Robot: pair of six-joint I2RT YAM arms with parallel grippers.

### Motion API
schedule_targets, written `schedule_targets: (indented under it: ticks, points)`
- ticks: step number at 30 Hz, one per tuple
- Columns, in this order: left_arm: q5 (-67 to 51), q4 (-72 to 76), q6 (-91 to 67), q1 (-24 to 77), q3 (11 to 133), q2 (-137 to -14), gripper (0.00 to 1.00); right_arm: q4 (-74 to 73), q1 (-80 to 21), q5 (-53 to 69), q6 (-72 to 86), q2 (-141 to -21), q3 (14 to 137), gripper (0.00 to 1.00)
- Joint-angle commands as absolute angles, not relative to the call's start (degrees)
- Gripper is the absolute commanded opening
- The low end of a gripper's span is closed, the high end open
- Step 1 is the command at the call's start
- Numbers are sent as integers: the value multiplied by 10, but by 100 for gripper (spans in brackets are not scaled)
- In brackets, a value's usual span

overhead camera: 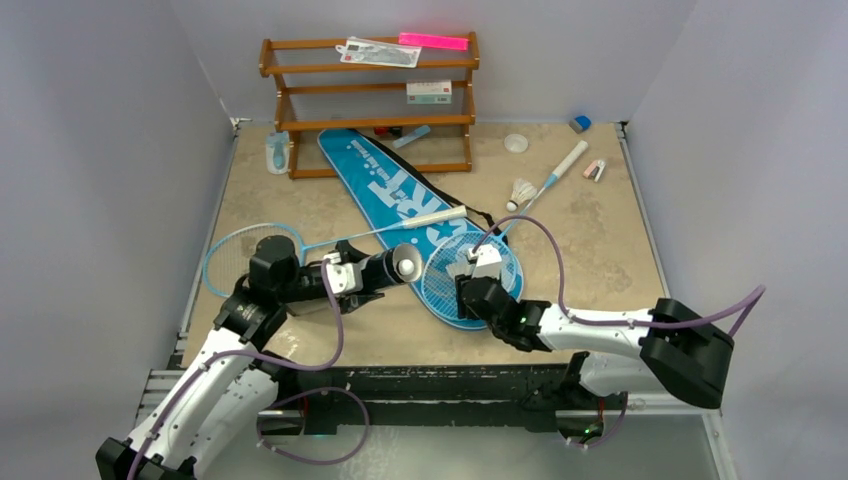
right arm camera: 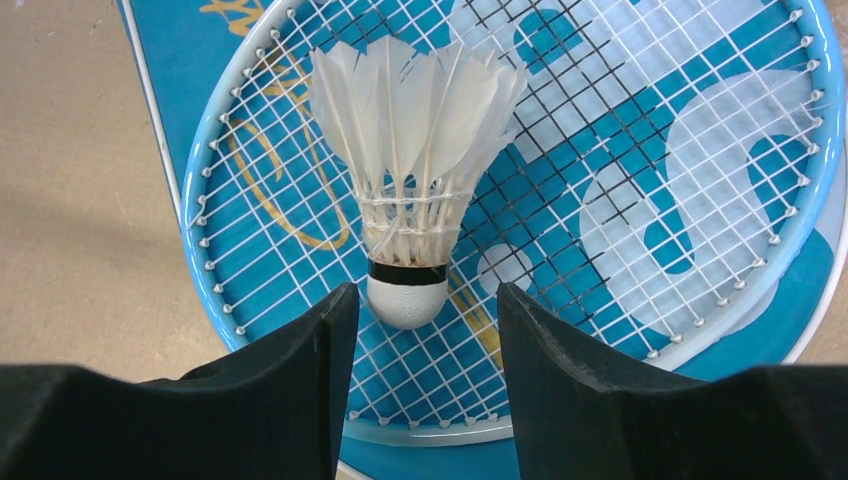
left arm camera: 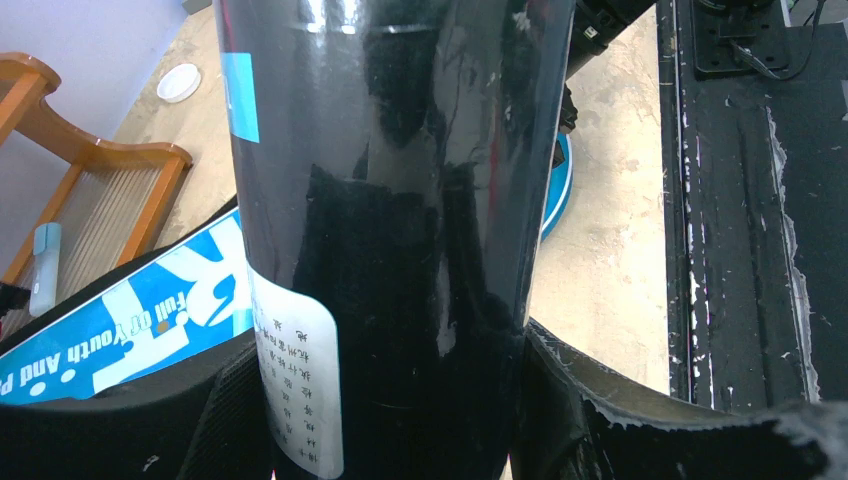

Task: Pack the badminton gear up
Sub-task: Pick up the shuttlecock from the racket bag.

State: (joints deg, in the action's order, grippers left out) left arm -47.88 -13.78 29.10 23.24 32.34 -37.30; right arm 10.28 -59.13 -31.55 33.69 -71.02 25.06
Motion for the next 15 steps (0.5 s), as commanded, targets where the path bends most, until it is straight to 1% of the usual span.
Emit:
schedule_targets:
  ticks: [1,9,15]
  points:
    - [-501,-102,286,229,328,-374,34,121,-606,-365,351,-714,266,55]
    - [-504,-102,289,229,329,-379,34,137,-612,-374,339,-734,267,47]
    - [-503,-104,290,229,329,-381,34,126,-614,-391,337,-765,289,46]
